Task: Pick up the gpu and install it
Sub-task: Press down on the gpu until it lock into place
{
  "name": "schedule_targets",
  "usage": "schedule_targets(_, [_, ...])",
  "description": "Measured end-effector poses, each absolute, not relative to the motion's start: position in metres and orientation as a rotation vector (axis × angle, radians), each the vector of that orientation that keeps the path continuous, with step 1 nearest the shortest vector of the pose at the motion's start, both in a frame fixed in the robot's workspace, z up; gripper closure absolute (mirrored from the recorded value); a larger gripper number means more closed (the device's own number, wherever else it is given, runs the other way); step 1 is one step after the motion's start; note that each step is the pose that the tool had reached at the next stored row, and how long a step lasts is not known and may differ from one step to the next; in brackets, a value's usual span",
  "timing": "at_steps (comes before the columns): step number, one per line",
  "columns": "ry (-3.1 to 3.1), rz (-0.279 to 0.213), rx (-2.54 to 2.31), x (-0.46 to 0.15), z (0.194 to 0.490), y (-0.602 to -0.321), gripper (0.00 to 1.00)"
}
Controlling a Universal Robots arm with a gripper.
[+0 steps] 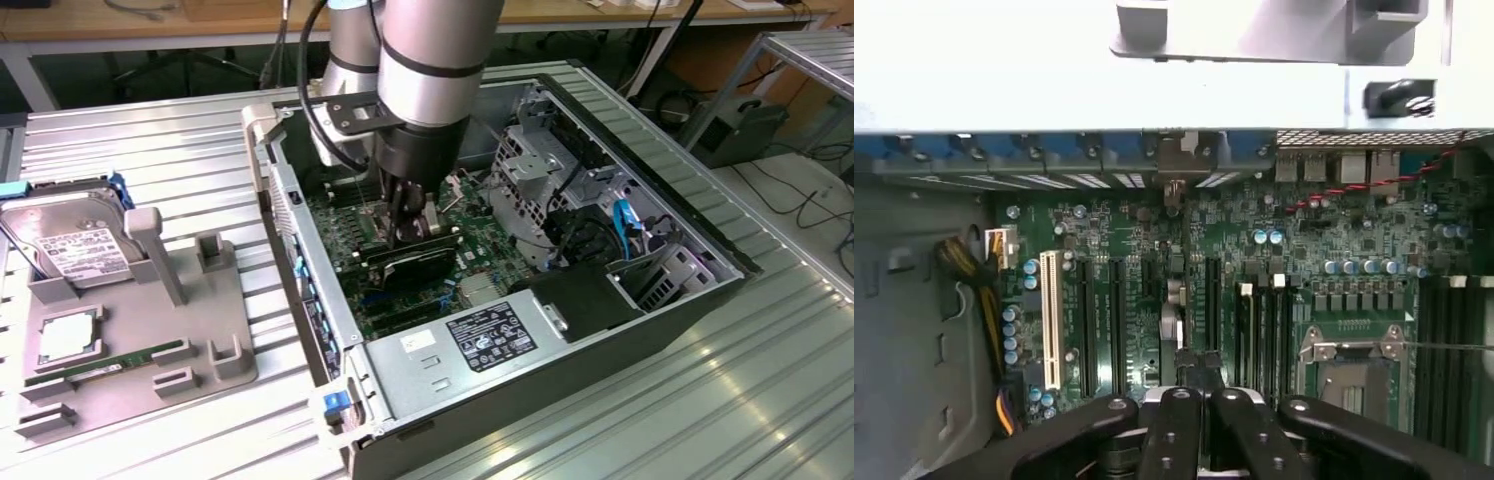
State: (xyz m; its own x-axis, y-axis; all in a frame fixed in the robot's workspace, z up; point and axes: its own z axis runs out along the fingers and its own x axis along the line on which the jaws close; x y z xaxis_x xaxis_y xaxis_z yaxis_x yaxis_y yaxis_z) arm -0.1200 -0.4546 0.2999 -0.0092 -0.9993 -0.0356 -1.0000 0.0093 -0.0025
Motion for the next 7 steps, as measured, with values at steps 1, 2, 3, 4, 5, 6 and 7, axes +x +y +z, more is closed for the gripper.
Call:
schedule_targets(1, [2.212, 0.036, -2.192, -0.1200, 0.2999, -0.4546, 0.89])
schedule_targets(2, [2.212, 0.036, -2.192, -0.1200, 0.2999, -0.4546, 0.89])
schedule_targets(3, [2.212, 0.036, -2.192, -0.1200, 0.2999, -0.4546, 0.89])
schedule_targets(4, [2.212, 0.036, -2.192, -0.1200, 0.3000, -0.4546, 0.89])
schedule_targets(5, [2.212, 0.036, -2.192, -0.1200, 0.2999, -0.4547, 0.89])
schedule_targets(6, [2.212, 0.036, -2.192, -0.1200, 0.2999, -0.4547, 0.89])
schedule_targets(7, [2.212, 0.036, -2.192, -0.1200, 0.3000, -0.4547, 0.89])
